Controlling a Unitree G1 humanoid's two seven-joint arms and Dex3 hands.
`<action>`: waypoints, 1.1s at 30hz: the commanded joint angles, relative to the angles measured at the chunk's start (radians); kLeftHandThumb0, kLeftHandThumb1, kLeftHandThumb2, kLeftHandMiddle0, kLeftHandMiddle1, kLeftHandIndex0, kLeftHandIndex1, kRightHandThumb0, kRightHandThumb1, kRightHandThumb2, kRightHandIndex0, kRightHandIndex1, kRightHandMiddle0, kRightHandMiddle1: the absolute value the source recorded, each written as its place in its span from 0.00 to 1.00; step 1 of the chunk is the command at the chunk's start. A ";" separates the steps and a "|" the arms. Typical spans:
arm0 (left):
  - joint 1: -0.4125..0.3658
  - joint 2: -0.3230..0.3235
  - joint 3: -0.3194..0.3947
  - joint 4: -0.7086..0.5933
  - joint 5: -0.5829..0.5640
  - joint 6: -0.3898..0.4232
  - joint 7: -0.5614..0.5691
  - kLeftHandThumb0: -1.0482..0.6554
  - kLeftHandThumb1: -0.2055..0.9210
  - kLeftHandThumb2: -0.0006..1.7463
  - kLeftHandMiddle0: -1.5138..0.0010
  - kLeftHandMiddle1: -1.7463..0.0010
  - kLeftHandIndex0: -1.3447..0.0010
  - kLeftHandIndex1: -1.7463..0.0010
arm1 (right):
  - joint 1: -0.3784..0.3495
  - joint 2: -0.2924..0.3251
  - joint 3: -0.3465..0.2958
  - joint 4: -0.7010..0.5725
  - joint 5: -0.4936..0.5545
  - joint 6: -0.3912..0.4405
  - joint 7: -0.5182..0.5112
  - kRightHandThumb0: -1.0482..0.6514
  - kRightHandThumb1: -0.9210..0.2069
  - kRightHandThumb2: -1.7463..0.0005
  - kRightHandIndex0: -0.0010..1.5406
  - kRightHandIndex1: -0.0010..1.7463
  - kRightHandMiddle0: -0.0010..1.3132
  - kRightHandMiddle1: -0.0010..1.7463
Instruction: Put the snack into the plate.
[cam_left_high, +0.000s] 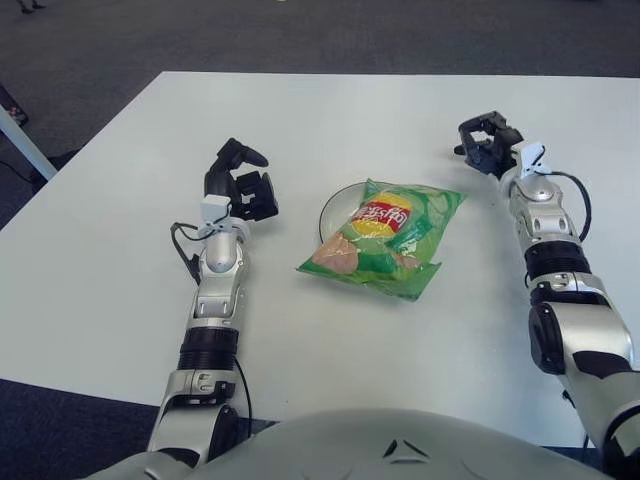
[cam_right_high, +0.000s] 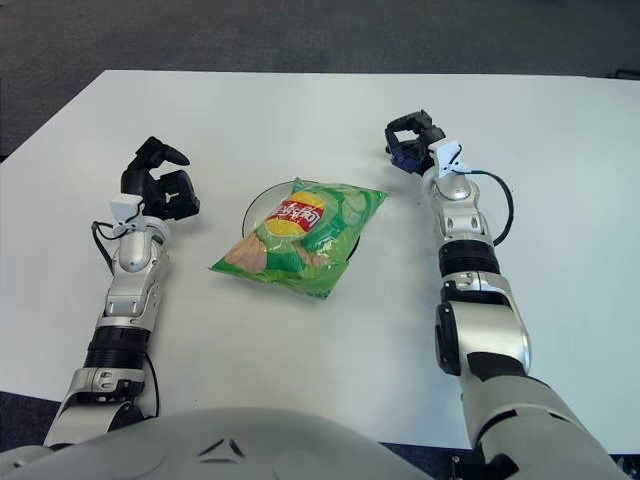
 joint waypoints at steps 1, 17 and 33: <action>0.115 -0.025 0.000 0.059 0.005 0.010 0.005 0.32 0.41 0.80 0.09 0.00 0.51 0.00 | 0.055 0.020 -0.025 -0.049 0.030 0.055 -0.023 0.39 0.17 0.55 0.26 0.86 0.24 1.00; 0.126 -0.029 -0.003 0.021 0.023 0.046 0.030 0.30 0.35 0.84 0.08 0.00 0.46 0.00 | 0.188 0.110 -0.100 -0.132 0.162 0.127 -0.026 0.37 0.33 0.41 0.46 1.00 0.33 1.00; 0.138 -0.031 -0.002 -0.013 0.015 0.088 0.031 0.31 0.37 0.83 0.08 0.00 0.48 0.00 | 0.320 0.210 -0.073 -0.368 0.159 0.179 -0.111 0.33 0.55 0.23 0.65 1.00 0.48 1.00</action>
